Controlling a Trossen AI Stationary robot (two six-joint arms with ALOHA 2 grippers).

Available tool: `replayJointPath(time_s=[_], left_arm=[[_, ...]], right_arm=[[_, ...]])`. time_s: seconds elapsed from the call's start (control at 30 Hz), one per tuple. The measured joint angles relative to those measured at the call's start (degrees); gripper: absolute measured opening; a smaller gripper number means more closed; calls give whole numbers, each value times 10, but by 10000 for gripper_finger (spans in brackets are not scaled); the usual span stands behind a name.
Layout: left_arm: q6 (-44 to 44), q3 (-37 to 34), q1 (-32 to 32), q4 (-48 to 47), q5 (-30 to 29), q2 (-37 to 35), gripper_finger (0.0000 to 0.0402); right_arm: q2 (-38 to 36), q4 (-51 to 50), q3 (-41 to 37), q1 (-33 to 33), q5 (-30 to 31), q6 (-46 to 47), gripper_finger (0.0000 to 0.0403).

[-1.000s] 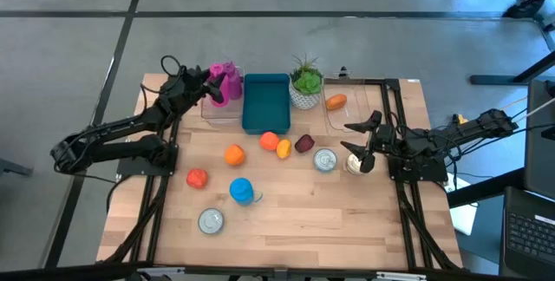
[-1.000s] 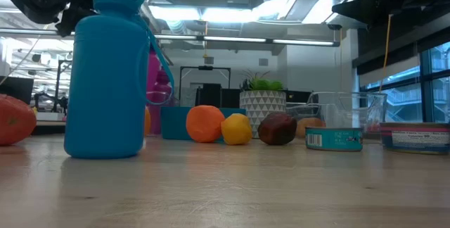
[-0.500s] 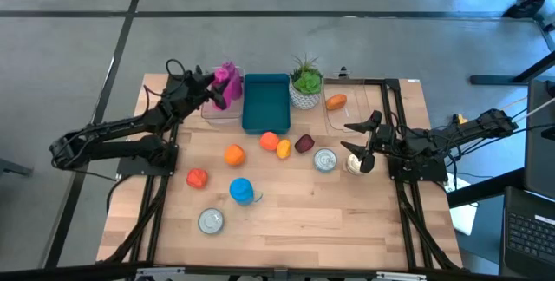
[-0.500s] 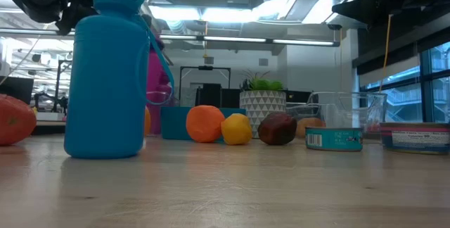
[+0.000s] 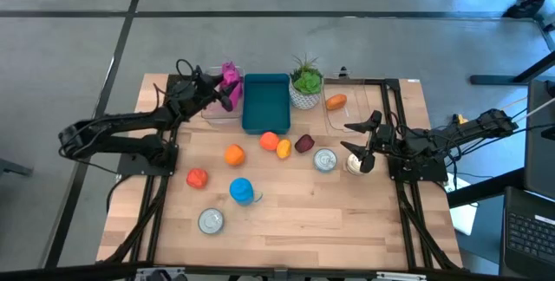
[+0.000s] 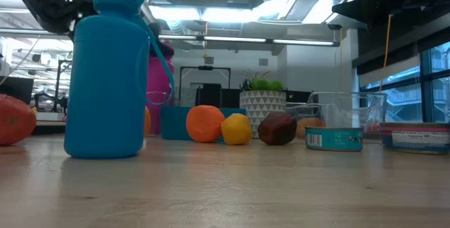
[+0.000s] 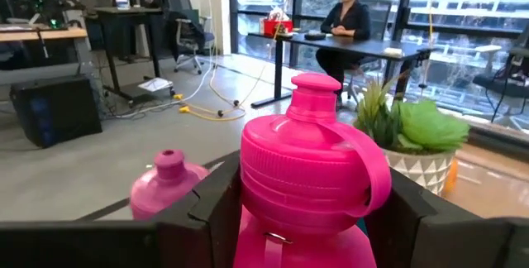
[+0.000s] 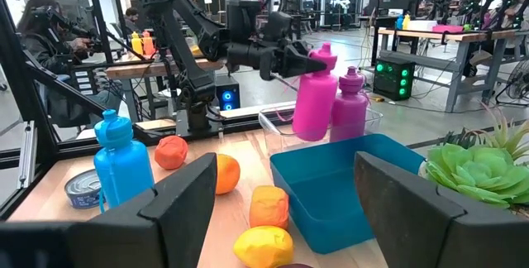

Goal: Pick & Place Food Item
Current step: Put the pink water bottle into the left transparent bin

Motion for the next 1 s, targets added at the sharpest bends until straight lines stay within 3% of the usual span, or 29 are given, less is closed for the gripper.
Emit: replayJointPath(time_s=[0.27, 1.0], left_arm=[[-8, 0, 0, 65, 24, 64, 178], [-31, 0, 0, 78, 10, 127, 178]], right_arm=[[0, 0, 0, 0, 0, 0, 279], [0, 0, 0, 0, -15, 0, 279]])
